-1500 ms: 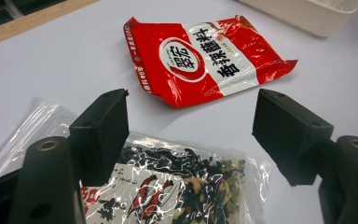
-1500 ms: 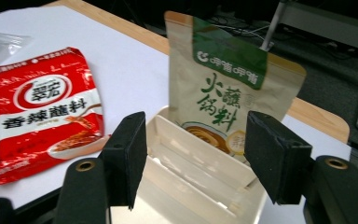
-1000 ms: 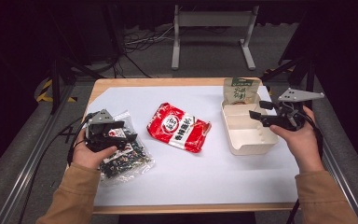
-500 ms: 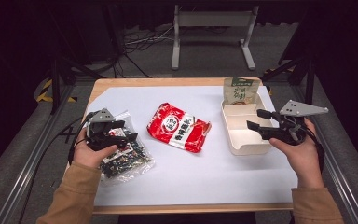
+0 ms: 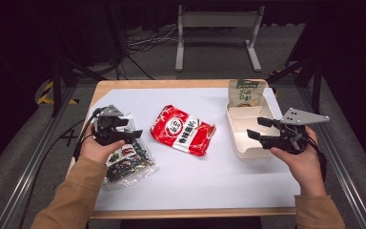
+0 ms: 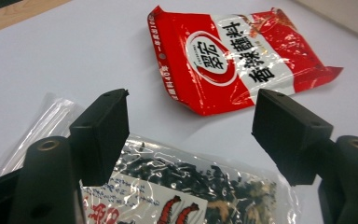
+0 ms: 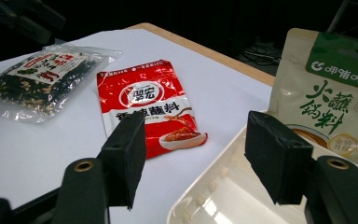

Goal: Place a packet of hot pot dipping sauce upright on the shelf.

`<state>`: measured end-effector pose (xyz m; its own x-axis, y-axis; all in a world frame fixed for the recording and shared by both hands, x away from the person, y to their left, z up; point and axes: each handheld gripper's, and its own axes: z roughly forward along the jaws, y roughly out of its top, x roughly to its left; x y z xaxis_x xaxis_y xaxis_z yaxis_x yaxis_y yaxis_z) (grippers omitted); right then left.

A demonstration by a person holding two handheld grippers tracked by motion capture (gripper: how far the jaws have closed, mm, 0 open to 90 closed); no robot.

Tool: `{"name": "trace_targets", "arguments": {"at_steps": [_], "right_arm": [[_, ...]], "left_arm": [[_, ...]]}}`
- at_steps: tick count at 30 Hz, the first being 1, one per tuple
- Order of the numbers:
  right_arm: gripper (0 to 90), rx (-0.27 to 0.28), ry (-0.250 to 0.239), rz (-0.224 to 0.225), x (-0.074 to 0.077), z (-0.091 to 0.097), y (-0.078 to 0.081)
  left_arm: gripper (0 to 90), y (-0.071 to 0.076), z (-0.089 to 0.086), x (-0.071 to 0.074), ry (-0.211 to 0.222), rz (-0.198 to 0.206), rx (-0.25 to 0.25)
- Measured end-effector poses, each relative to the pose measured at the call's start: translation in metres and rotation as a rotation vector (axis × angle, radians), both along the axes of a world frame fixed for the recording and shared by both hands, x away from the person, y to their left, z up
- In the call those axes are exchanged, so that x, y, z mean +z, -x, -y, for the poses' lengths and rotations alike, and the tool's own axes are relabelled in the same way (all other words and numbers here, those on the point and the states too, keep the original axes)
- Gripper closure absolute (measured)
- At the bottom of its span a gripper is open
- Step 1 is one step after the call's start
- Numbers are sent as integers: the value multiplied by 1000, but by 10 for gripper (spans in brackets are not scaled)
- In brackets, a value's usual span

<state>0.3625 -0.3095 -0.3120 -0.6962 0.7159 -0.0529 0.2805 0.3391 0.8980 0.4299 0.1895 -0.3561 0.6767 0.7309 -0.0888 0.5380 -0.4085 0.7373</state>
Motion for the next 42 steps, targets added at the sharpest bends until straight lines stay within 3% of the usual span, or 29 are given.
{"name": "trace_targets", "arguments": {"at_steps": [5,7,12,22,27,36,42], "right_arm": [[392,9,6,6,-1,-3,0],[392,11,5,5,-1,-6,1],[390,19,6,12,-1,-8,3],[388,28,8,10,-2,-11,3],[386,35,3,3,-4,-11,2],[379,39,-1,7,-5,-11,2],[372,48,-7,1,-7,-13,1]], "left_arm": [[284,-13,8,-4,-6,-27,-13],[284,-19,13,-6,15,-59,-21],[284,-28,19,-10,66,-72,-15],[282,-46,26,-26,75,-128,9],[289,-53,32,-34,118,-169,19],[296,-61,38,-45,106,-197,31],[295,-67,40,-53,107,-238,38]]}}
